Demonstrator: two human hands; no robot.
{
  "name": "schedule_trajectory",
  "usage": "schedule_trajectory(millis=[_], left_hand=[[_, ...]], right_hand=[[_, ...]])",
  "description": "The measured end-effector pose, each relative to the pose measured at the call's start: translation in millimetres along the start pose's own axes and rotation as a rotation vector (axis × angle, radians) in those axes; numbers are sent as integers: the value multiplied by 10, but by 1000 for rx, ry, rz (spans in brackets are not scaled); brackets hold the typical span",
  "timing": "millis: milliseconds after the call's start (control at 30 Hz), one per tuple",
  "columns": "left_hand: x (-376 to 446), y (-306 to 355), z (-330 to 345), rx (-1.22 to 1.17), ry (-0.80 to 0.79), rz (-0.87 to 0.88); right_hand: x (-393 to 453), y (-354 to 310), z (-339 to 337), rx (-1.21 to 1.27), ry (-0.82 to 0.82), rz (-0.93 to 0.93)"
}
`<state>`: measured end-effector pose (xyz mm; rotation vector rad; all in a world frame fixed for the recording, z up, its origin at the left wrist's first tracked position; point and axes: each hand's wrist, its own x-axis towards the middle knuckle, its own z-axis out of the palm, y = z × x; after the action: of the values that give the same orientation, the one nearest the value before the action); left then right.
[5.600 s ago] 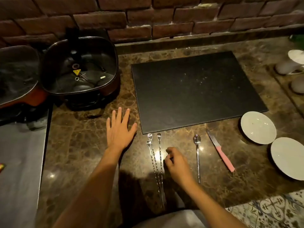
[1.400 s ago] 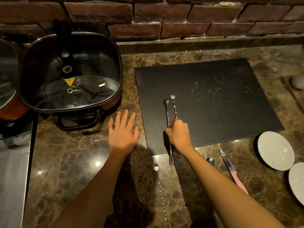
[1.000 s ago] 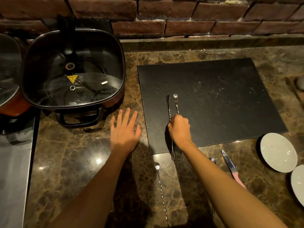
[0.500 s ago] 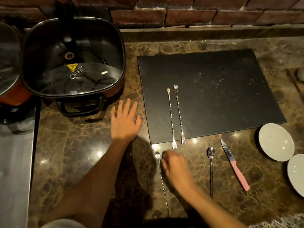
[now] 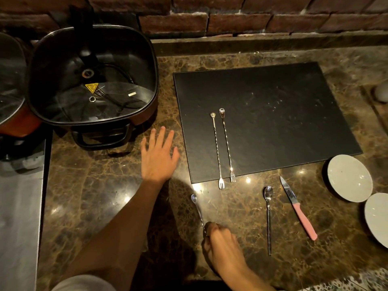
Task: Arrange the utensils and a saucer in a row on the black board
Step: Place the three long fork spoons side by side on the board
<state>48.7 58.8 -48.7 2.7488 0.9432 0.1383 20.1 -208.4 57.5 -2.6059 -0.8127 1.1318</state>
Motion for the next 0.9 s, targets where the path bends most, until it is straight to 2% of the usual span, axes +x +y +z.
schedule_trajectory(millis=[233, 467, 667, 900], left_hand=[[22, 7, 2, -12, 7, -3], [22, -9, 36, -24, 4, -9], [18, 12, 19, -37, -1, -20], [7, 39, 1, -47, 20, -33]], right_hand=[[245, 4, -165, 107, 185, -54], [1107, -211, -759, 112, 391, -98], [1669, -470, -1006, 15, 409, -59], [1867, -522, -1032, -13, 400, -49]])
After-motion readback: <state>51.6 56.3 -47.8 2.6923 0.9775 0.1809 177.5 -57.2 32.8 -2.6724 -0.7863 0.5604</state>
